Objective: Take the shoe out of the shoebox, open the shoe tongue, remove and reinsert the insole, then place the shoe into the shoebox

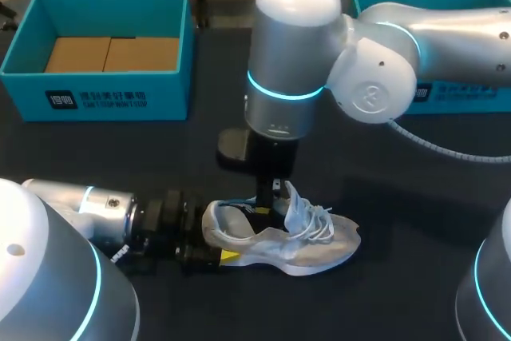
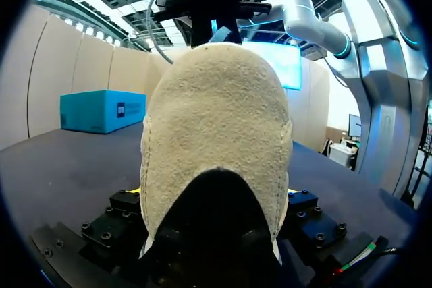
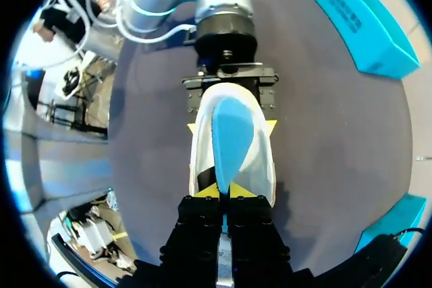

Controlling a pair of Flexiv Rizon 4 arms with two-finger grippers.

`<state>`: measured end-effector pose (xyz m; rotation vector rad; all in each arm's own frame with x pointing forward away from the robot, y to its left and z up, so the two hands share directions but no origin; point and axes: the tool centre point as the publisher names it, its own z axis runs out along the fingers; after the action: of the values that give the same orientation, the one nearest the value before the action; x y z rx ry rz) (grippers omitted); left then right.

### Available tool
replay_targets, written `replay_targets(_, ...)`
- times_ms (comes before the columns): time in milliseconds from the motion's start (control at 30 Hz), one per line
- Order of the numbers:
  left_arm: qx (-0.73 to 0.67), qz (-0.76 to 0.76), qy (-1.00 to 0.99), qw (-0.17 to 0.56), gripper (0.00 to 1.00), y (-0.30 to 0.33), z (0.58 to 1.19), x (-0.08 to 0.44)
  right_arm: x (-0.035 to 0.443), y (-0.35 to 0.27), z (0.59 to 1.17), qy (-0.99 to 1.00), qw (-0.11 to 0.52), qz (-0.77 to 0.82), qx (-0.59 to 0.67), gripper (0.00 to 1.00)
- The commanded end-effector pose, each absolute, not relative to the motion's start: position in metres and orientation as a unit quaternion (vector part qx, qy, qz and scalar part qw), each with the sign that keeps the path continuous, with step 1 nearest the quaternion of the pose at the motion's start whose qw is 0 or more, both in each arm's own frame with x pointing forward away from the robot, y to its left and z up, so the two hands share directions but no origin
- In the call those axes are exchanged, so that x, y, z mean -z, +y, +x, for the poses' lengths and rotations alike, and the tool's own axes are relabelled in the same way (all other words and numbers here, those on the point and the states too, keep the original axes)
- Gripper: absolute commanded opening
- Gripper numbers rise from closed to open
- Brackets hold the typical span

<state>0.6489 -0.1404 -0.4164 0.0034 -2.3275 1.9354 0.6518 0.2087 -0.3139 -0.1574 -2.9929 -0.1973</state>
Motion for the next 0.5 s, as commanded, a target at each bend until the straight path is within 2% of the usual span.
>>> replay_targets(33,-0.638,0.002,-0.768,0.056,0.0,-0.141,0.648,0.417,0.313,0.199,0.651,-0.993,0.071,-0.033,0.094,0.0)
replay_targets(167,-0.638,0.002,-0.768,0.056,0.0,-0.141,0.648,0.417,0.31,0.206,0.653,-0.991,0.084,0.025,0.102,0.0)
replay_targets(500,-0.638,0.002,-0.768,0.056,0.0,-0.141,0.648,0.417,0.31,0.209,0.654,-0.992,0.091,0.023,0.083,0.0)
